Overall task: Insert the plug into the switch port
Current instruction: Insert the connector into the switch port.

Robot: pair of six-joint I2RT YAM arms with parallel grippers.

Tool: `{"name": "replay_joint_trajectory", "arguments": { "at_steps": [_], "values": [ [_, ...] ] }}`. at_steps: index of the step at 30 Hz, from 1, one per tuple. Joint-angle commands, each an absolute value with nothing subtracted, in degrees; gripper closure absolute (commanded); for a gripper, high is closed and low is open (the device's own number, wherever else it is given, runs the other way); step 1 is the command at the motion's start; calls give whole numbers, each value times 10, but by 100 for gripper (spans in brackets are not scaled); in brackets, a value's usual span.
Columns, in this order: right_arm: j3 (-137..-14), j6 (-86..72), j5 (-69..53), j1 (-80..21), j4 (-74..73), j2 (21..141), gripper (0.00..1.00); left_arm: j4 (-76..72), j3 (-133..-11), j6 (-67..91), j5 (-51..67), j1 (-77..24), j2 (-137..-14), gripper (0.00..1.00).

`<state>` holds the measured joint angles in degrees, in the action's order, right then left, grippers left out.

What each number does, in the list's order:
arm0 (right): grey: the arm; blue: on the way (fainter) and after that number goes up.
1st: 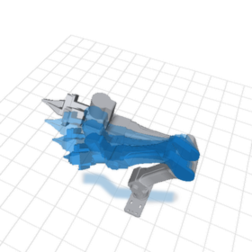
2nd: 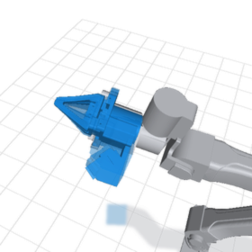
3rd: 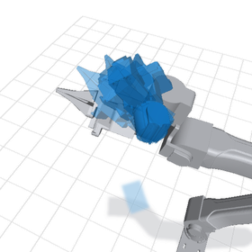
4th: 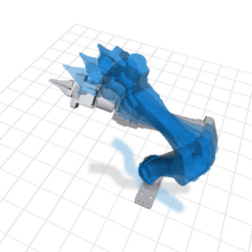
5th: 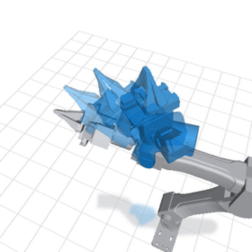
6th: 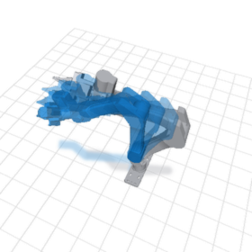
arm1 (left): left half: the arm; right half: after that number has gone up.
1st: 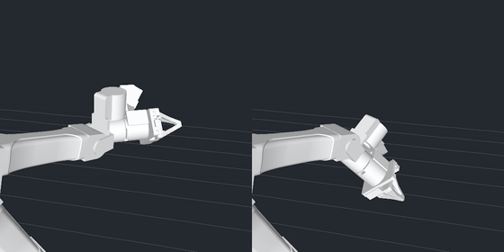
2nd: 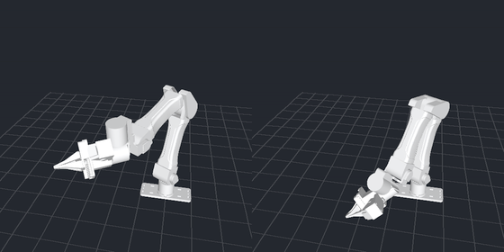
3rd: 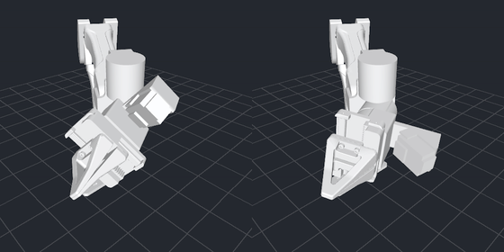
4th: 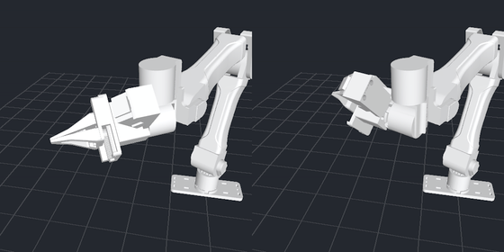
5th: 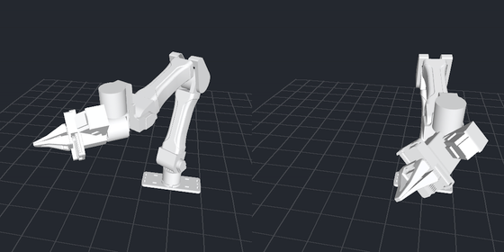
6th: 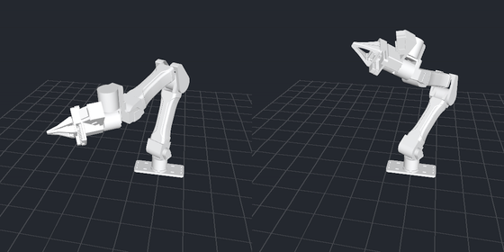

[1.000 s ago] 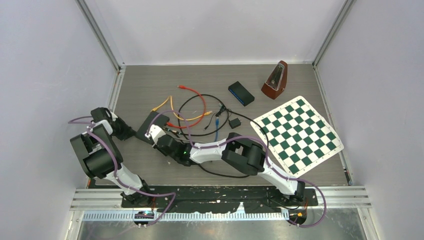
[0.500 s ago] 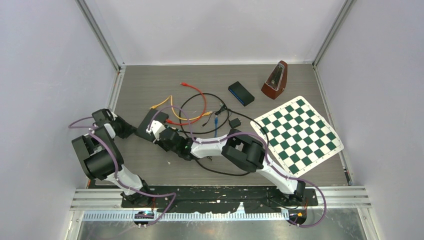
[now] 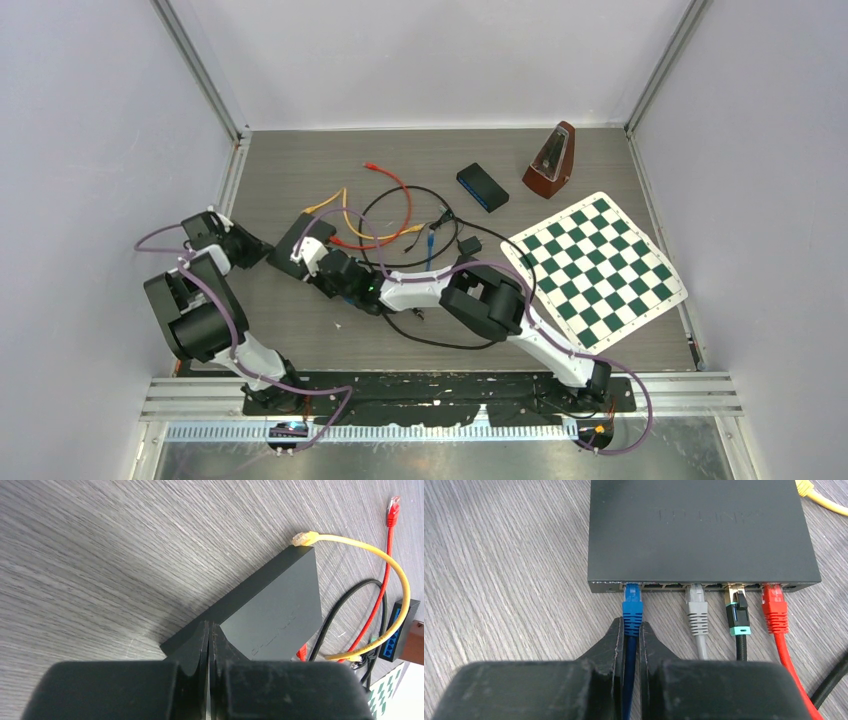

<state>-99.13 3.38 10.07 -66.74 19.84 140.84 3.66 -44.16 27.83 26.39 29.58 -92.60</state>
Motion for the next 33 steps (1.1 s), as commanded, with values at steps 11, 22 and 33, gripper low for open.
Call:
{"name": "replay_joint_trajectory", "arguments": {
  "at_steps": [11, 22, 33],
  "values": [
    [-967, 42, 44, -656, 304, 1388, 76, 325, -478, 320, 243, 307, -787, 92],
    [-908, 15, -101, -635, 247, 1276, 28, 316, -532, 341, 206, 294, -721, 59],
    [-684, -135, -45, -581, 206, 1007, 19, 296, -483, 308, 201, 169, -696, 25]
  ]
}}
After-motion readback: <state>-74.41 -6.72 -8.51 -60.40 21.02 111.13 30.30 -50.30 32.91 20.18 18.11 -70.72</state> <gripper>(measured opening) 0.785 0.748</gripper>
